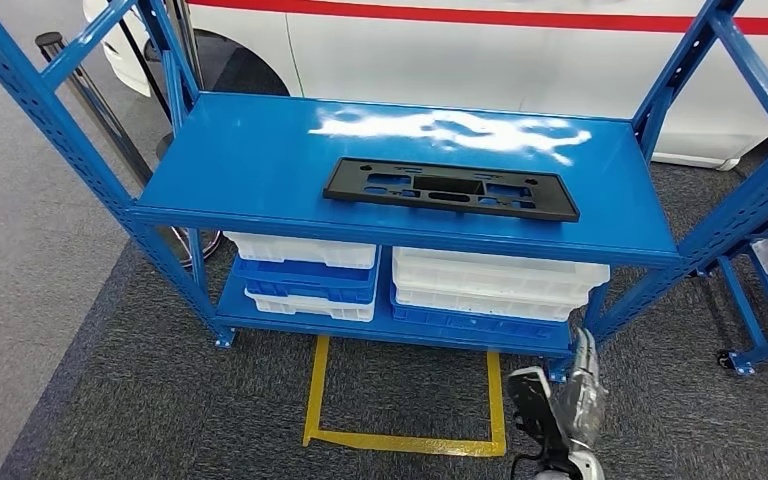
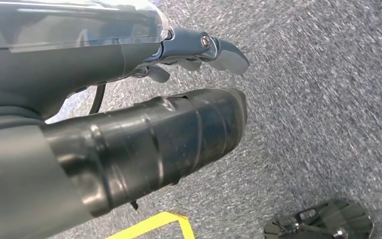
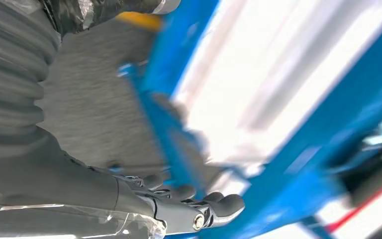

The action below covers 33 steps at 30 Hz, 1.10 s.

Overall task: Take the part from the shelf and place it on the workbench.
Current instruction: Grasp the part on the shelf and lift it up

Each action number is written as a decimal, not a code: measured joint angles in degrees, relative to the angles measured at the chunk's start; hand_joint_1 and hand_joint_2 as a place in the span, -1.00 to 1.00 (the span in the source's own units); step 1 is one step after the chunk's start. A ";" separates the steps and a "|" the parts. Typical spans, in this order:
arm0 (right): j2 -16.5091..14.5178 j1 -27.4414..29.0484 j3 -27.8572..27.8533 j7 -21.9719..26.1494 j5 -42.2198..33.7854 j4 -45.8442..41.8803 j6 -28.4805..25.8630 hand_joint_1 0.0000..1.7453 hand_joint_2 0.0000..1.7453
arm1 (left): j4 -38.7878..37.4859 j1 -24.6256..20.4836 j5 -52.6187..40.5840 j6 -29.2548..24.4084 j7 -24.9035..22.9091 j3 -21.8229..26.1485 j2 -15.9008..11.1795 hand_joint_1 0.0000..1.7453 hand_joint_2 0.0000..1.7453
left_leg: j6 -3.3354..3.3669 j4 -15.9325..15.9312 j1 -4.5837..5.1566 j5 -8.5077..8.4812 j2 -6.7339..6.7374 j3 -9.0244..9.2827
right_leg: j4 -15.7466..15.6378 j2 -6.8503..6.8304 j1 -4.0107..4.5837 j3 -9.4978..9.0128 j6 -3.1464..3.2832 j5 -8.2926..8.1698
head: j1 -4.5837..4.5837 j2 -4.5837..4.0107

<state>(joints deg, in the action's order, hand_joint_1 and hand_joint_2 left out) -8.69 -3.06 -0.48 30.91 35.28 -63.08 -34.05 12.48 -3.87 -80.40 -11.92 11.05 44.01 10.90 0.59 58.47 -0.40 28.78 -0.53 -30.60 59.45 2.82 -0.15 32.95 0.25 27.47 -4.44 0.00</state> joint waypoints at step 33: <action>-1.43 -19.48 58.97 0.48 -4.45 -4.31 12.37 -1.00 1.00 | -0.21 0.30 -4.94 12.15 7.45 -3.10 -2.78 -1.00 -1.00 | -0.02 -0.01 0.00 -0.03 -0.01 -0.03 | 0.05 -0.01 0.01 0.05 0.01 0.01 | -0.01 0.00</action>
<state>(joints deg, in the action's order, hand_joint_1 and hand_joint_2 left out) -10.12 -22.54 58.49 31.39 30.83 -67.39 -21.69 12.27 -3.57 -85.34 0.22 18.51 40.91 8.12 0.56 58.47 -0.40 28.76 -0.54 -30.62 59.49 2.81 -0.14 32.99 0.26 27.48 -4.44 0.00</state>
